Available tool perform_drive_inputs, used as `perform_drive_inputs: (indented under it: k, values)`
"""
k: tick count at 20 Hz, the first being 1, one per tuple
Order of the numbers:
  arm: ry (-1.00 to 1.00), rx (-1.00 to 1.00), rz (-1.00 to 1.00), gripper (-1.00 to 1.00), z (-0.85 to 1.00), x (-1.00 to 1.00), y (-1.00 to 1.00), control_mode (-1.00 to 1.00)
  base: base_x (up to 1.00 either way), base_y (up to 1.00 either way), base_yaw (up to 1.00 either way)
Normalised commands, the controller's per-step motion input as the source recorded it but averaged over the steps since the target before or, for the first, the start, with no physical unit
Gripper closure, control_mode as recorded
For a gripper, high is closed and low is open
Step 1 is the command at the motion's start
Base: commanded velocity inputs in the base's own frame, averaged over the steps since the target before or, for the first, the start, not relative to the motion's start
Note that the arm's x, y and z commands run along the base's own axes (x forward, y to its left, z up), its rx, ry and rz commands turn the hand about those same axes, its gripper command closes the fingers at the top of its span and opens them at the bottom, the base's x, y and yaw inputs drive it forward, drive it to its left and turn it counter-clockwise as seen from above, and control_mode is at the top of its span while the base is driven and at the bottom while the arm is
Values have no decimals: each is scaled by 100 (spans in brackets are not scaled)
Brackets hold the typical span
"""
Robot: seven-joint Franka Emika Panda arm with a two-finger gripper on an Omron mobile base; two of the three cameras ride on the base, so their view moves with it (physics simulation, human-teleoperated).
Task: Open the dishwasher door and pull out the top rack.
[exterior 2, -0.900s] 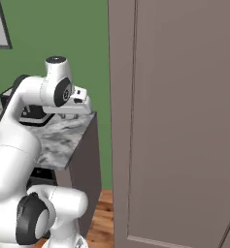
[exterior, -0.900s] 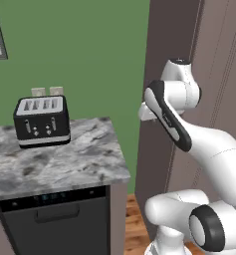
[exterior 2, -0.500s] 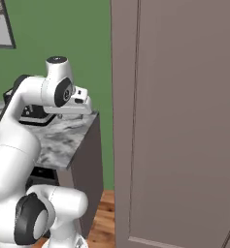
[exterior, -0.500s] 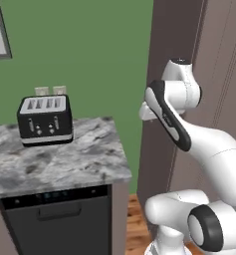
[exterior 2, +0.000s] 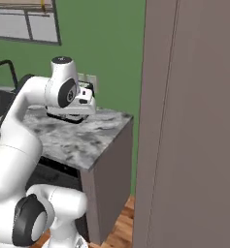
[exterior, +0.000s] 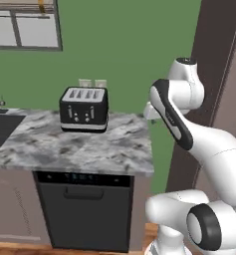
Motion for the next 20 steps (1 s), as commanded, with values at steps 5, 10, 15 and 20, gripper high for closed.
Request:
perform_drive_inputs:
  k: [5,10,15,20]
  values:
    - [0,0,0,-100,0,0,0,100,-10,0,51]
    - [0,0,0,-100,0,0,0,100,-8,-5,50]
    - [0,0,0,-100,0,0,0,100,-5,-4,47]
    - [0,0,0,-100,0,0,0,100,0,0,38]
